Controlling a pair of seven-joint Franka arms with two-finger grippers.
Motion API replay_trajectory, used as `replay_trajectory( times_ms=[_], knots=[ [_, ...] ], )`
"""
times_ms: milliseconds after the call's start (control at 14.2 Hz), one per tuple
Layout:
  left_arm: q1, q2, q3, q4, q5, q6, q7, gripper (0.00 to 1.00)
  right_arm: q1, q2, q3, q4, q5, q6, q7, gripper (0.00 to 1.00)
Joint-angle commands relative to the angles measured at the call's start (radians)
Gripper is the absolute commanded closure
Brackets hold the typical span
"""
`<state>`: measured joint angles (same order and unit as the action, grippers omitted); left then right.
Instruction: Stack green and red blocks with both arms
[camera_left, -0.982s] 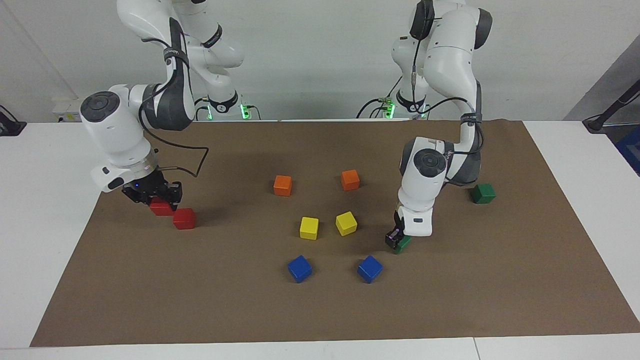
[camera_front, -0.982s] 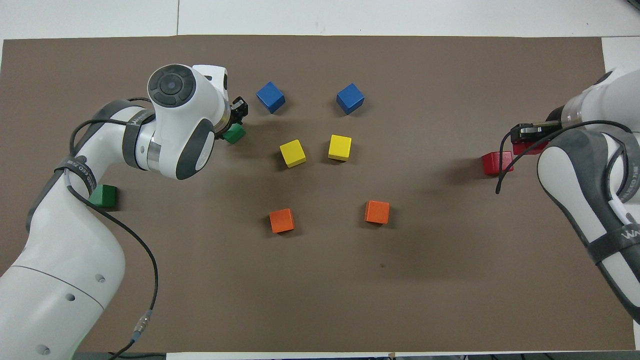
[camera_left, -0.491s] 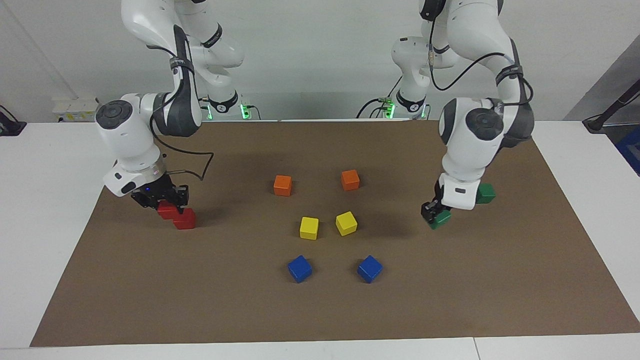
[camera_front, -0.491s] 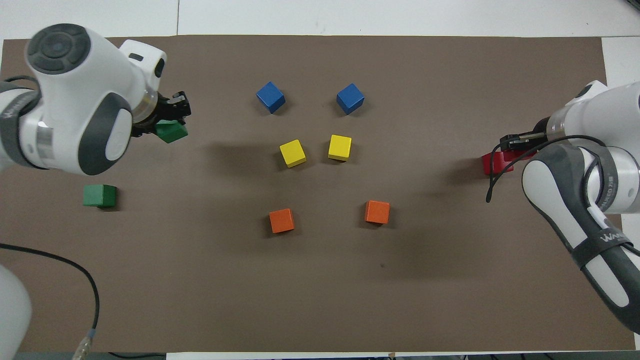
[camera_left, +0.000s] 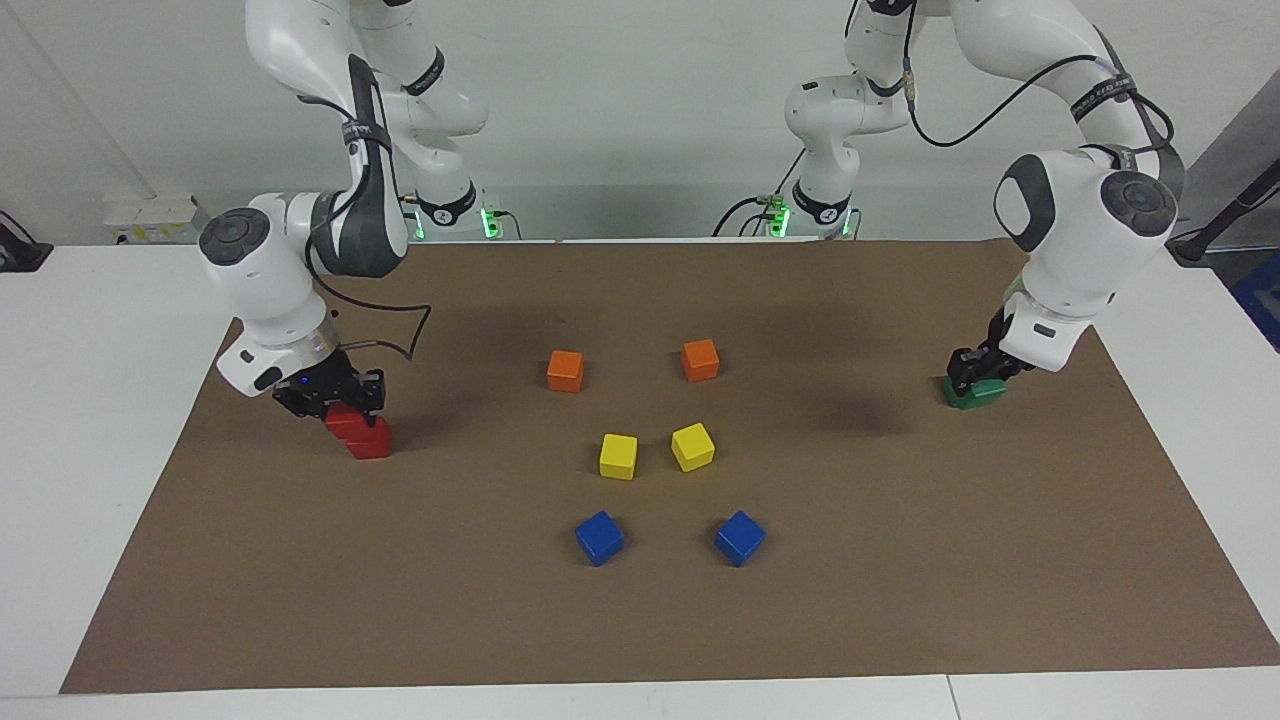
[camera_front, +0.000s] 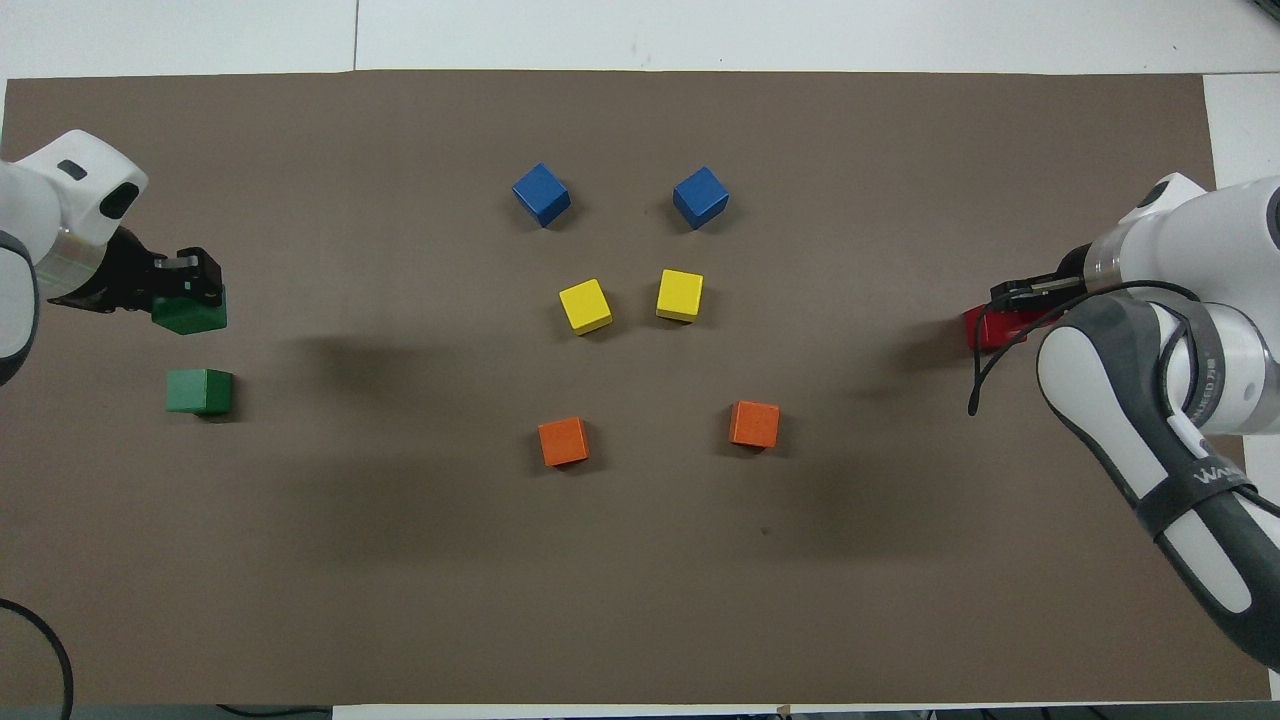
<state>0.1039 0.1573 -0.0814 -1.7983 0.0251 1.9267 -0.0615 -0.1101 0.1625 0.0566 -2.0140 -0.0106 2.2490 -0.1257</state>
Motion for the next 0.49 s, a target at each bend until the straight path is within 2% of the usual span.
replay_trajectory(
  times_ms=[0, 211, 421],
  knots=[
    [0.075, -0.079, -0.008, -0.139, -0.045, 0.102, 0.142, 1.0, -0.017, -0.027, 0.009, -0.04, 0.024, 0.027, -0.041, 1.0],
    [0.126, -0.123, -0.008, -0.281, -0.06, 0.262, 0.236, 1.0, -0.02, -0.012, 0.008, -0.038, 0.024, 0.06, -0.054, 1.0],
    [0.146, -0.139, -0.006, -0.326, -0.083, 0.301, 0.285, 1.0, -0.022, -0.006, 0.008, -0.038, 0.024, 0.063, -0.049, 1.0]
  ],
)
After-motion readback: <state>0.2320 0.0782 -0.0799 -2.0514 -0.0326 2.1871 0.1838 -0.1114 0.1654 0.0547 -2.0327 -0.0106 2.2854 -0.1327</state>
